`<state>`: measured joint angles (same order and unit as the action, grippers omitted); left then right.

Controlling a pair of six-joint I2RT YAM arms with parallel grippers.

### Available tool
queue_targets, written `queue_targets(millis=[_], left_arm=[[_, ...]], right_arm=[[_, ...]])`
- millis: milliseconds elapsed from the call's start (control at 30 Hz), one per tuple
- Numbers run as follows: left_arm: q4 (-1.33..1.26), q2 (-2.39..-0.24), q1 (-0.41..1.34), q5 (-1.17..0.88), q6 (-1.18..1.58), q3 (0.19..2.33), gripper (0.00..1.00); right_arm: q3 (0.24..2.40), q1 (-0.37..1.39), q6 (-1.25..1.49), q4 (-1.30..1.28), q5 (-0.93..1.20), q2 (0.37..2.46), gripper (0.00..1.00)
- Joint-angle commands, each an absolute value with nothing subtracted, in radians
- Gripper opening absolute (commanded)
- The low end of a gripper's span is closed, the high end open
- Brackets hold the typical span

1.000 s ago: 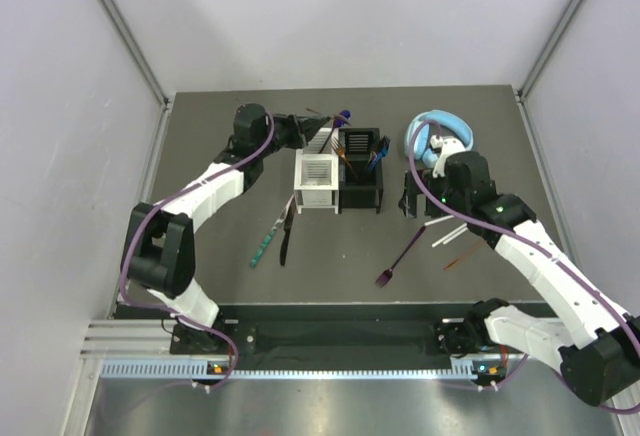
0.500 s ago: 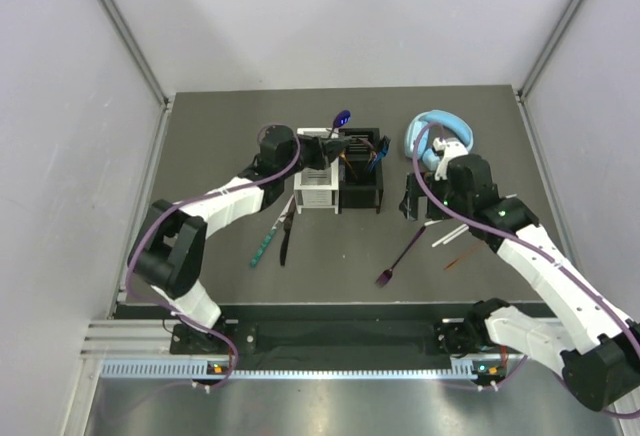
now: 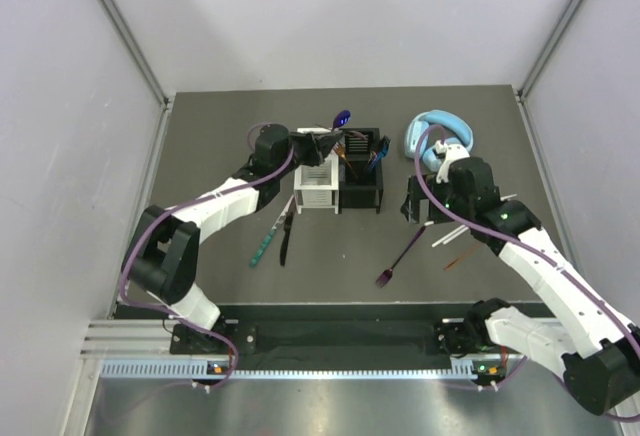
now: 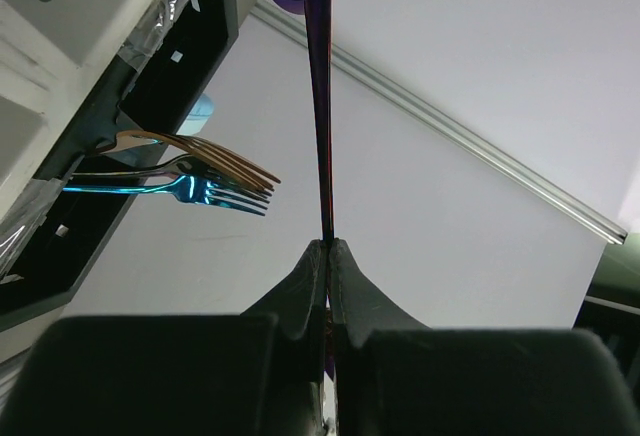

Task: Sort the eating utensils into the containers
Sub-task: Place the spoon in the container.

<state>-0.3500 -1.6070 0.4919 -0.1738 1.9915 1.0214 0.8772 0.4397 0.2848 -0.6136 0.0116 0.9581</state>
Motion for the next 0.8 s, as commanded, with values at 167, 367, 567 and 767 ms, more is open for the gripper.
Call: queue_targets(millis=[167, 367, 567, 767], left_arm=[[-0.368, -1.562, 0.489, -0.150, 2.355, 0.989, 0.00], [-0.354, -1.555, 0.491, -0.137, 2.390, 0.954, 0.00], [-0.417, -1.592, 0.489, -0.132, 2.443, 0.933, 0.00], [-0.460, -1.672, 0.482, -0.146, 2.454, 0.971, 0.00]], right_arm=[[0.884, 0.425, 0.285, -0.611, 0.003, 0.927, 1.00], [0.891, 0.425, 0.287, -0.615, 0.005, 0.922, 1.00], [0.908, 0.425, 0.284, -0.630, 0.003, 0.917, 1.00], [0.900, 0.423, 0.290, -0.637, 0.003, 0.914, 1.00]])
